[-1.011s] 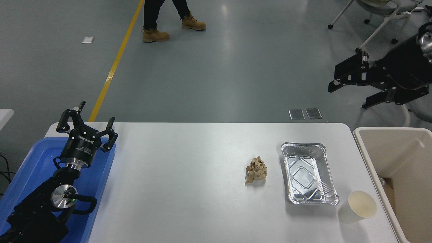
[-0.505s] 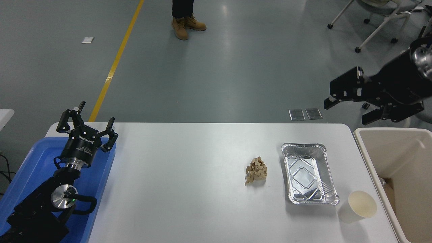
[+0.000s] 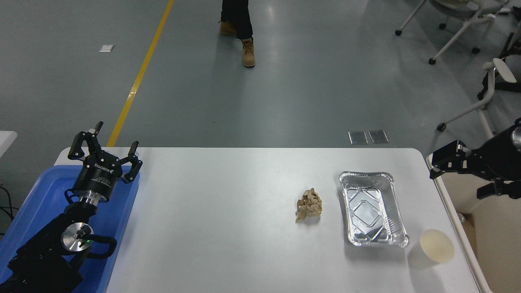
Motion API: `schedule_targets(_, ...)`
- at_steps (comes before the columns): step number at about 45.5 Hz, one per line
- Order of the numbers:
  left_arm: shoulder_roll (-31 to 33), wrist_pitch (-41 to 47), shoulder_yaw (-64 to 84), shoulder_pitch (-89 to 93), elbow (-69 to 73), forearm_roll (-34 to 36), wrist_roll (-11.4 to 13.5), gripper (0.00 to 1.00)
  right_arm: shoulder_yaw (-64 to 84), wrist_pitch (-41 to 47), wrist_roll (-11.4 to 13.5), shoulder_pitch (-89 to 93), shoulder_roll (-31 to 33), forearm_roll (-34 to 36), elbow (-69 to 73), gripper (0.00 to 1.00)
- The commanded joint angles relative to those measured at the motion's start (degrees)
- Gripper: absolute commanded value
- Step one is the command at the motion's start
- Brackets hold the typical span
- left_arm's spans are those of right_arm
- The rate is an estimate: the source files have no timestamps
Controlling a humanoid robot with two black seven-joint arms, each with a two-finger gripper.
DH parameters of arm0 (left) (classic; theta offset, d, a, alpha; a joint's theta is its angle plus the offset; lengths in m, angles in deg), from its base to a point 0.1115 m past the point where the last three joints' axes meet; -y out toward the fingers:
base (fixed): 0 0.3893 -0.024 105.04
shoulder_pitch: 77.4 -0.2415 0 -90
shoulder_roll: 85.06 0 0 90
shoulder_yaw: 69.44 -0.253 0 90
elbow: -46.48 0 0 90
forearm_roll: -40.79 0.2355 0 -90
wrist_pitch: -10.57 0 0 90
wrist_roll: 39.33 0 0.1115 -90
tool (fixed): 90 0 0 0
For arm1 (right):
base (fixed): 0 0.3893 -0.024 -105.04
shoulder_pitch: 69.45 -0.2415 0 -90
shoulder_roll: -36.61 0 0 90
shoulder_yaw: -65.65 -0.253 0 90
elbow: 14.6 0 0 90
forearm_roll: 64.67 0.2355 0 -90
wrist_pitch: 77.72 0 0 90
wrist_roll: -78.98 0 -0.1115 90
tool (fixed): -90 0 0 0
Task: Pick up paper cup place in dustbin
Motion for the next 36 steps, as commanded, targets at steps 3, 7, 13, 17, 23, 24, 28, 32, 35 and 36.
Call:
schedule_targets(3, 0.0, -0.07, 0.0, 0.0, 0.06, 0.0, 0.0, 0.98, -3.28, -7.87, -0.01, 12.49, 2.37, -8.6, -0.39, 1.0)
schedule_targets(7, 0.0, 0.01, 0.0, 0.0, 0.06, 0.01, 0.0, 0.98, -4.33, -9.1, -0.01, 15.57, 2.81, -10.01, -1.53, 1.0)
schedule_targets(13, -0.08, 0.01, 0.0, 0.0, -0.03, 0.0, 0.0, 0.98, -7.32, -9.89, -0.01, 20.05, 3.69, -10.18, -2.49, 1.0)
schedule_targets(17, 0.0, -0.08, 0.0, 0.0, 0.05, 0.0, 0.0, 0.98, -9.78, -10.24, -0.01, 23.74, 3.78, -10.18, -4.16, 1.0)
schedule_targets(23, 0.0, 0.01, 0.0, 0.0, 0.05, 0.0, -0.08, 0.98, -12.94, -11.91, -0.01, 29.02, 3.78, -10.09, -6.89, 1.0)
schedule_targets(24, 0.0, -0.07, 0.0, 0.0, 0.06, 0.0, 0.0, 0.98, -13.56, -12.0, 0.08, 29.89, 3.69, -10.09, -7.33, 1.0)
schedule_targets(28, 0.0, -0.08, 0.0, 0.0, -0.03, 0.0, -0.08, 0.98, -16.19, -12.35, 0.08, 32.97, 3.6, -10.09, -9.08, 1.0)
schedule_targets(32, 0.0, -0.07, 0.0, 0.0, -0.03, 0.0, -0.08, 0.98, -18.04, -13.49, 0.08, 35.7, 3.34, -10.09, -11.19, 1.0)
schedule_targets(35, 0.0, 0.01, 0.0, 0.0, 0.05, 0.0, 0.0, 0.98, -18.31, -13.93, -0.01, 37.19, 3.08, -10.09, -12.25, 1.0)
schedule_targets(36, 0.0, 0.01, 0.0, 0.0, -0.03, 0.0, 0.0, 0.98, -18.31, -14.11, -0.01, 37.46, 3.08, -10.09, -12.51, 1.0)
